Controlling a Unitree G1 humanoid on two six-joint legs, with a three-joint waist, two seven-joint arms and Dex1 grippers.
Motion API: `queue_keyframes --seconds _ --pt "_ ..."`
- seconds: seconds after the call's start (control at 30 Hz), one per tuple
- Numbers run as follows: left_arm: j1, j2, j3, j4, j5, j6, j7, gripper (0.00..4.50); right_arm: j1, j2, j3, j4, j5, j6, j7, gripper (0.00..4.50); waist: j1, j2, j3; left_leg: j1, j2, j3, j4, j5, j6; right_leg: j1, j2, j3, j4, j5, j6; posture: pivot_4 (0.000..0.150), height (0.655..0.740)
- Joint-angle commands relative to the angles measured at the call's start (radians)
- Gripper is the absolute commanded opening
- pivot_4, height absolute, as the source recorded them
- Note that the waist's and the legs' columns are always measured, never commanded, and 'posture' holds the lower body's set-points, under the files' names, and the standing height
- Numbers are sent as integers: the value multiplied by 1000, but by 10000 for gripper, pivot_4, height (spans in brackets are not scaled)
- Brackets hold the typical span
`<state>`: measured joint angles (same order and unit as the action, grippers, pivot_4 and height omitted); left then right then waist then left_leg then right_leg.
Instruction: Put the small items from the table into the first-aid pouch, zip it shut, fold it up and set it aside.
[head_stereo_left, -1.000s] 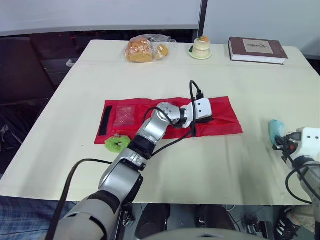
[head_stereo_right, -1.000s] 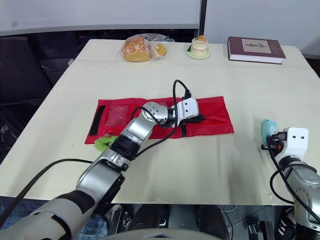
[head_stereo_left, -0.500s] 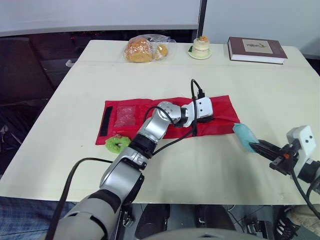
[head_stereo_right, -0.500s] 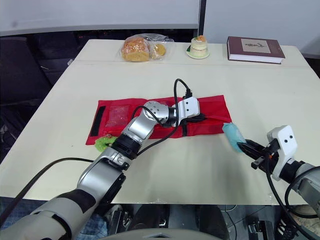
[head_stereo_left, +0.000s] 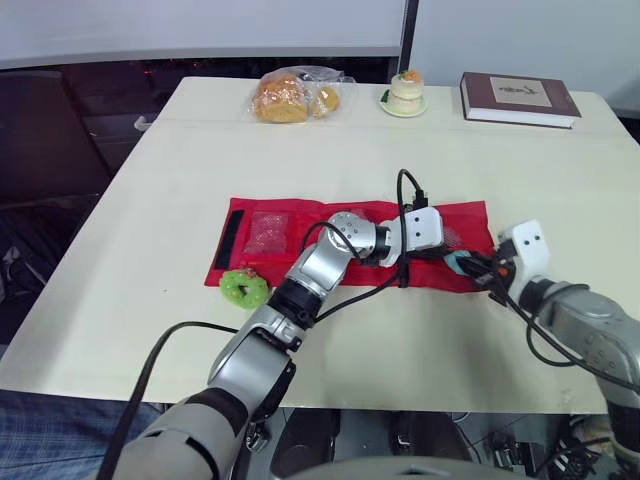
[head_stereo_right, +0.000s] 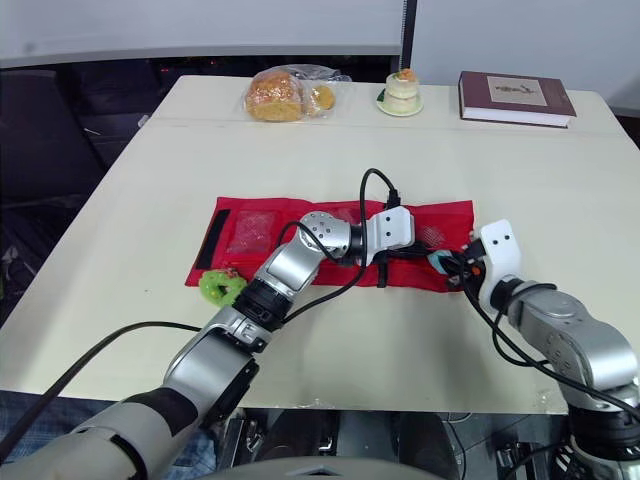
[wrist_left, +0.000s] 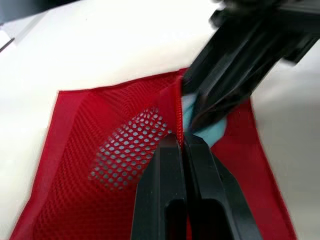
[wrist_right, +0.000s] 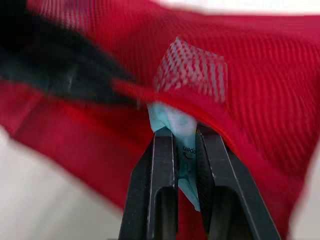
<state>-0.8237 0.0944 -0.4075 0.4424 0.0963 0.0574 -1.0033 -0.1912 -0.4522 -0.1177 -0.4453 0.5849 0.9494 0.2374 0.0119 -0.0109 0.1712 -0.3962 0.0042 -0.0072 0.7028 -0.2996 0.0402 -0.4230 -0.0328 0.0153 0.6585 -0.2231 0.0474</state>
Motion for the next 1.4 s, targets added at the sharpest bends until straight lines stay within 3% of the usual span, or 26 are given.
queue_keyframes --seconds 0.03,0.13,0.17,0.23,0.3,0.5,0.7,0.8,0.83,0.87,0.9,0.93,1.03,1.13,1.2,1.37,1.4 --pt "3 -20 -19 -44 -9 -2 0 0 -68 126 -41 15 -14 -21 -130 286 -1 0 0 0 0 0 0 0 0 0 0 0 1 0 0 1500 7400" --pt "1 -27 -20 -27 -6 -5 9 0 -65 150 -27 5 -43 -33 -135 286 2 1 0 0 0 0 0 0 0 -1 0 0 1 0 0 1500 7400" --pt "-2 -28 -18 -19 -6 -6 14 0 -54 142 -19 -6 -46 -29 -124 9977 2 1 0 -1 -1 0 0 0 0 -1 -1 0 1 0 0 1500 7400" --pt "-10 -35 -10 1 -6 -4 28 0 -25 119 -10 -33 -53 -27 -102 19081 2 1 0 -1 -1 1 0 0 0 -1 -1 0 0 0 0 1500 7400" --pt "-23 -42 1 26 -9 -6 42 0 37 56 -3 -81 -51 -25 -41 25207 3 1 -1 -1 -1 1 0 0 0 -1 -1 0 0 0 0 1500 7400" --pt "-41 -56 17 65 -18 -14 52 0 160 -63 -25 -177 -53 -99 95 25207 -12 2 -1 -1 -2 0 0 0 0 -1 -1 0 0 0 1 1500 7400" --pt "-55 -87 23 101 -30 -32 59 0 302 -81 -183 -282 34 -149 168 25207 -11 2 -1 0 -2 -1 0 0 0 0 0 0 1 -1 1 1500 7400" --pt "-68 -120 44 112 -61 -20 59 0 333 -69 -273 -258 63 -135 144 33000 -6 2 -1 0 -2 0 1 0 0 0 -1 1 1 0 1 1500 7400" --pt "-71 -132 55 109 -78 -16 54 5887 335 -64 -298 -248 77 -129 131 40834 -5 2 -1 0 -2 1 1 0 0 0 -1 1 1 0 1 1500 7400" --pt "-72 -138 64 101 -97 11 41 6129 332 -56 -314 -236 84 -124 115 43424 -3 2 -1 0 -2 1 1 0 0 0 -1 1 1 0 1 1500 7400" --pt "-71 -133 68 93 -104 12 31 9408 326 -44 -324 -213 80 -118 92 45000 -3 2 -1 0 -2 1 1 0 0 0 -1 1 1 0 1 1500 7400" --pt "-69 -126 76 87 -109 12 28 16085 323 -35 -328 -191 74 -112 71 45000 -3 2 -1 0 -2 1 1 0 0 0 -1 1 1 0 1 1500 7400" --pt "-58 -98 109 59 -150 72 12 29330 325 -34 -308 -148 45 -100 44 45000 -5 2 -1 1 -1 1 1 0 0 0 0 1 2 -1 1 1500 7400" --pt "7 20 156 -67 -261 133 -144 43254 299 -20 -244 -94 36 -105 57 45000 -21 3 -1 1 -1 1 1 0 0 0 1 1 3 -1 1 1500 7400" --pt "64 125 191 -194 -353 202 -250 44709 269 -9 -200 -45 23 -95 51 45000 -37 3 -1 2 2 2 0 0 0 0 2 3 3 0 0 1500 7400" --pt "179 320 239 -384 -449 299 -343 44709 232 -21 -130 27 -17 -116 88 45000 -38 4 -1 4 2 2 0 1 -1 0 2 3 4 0 0 1500 7400" --pt "207 360 260 -424 -477 320 -354 45000 218 -19 -125 39 -18 -117 93 39025 -38 4 -1 5 2 3 0 1 -1 1 2 5 3 0 0 1500 7400"
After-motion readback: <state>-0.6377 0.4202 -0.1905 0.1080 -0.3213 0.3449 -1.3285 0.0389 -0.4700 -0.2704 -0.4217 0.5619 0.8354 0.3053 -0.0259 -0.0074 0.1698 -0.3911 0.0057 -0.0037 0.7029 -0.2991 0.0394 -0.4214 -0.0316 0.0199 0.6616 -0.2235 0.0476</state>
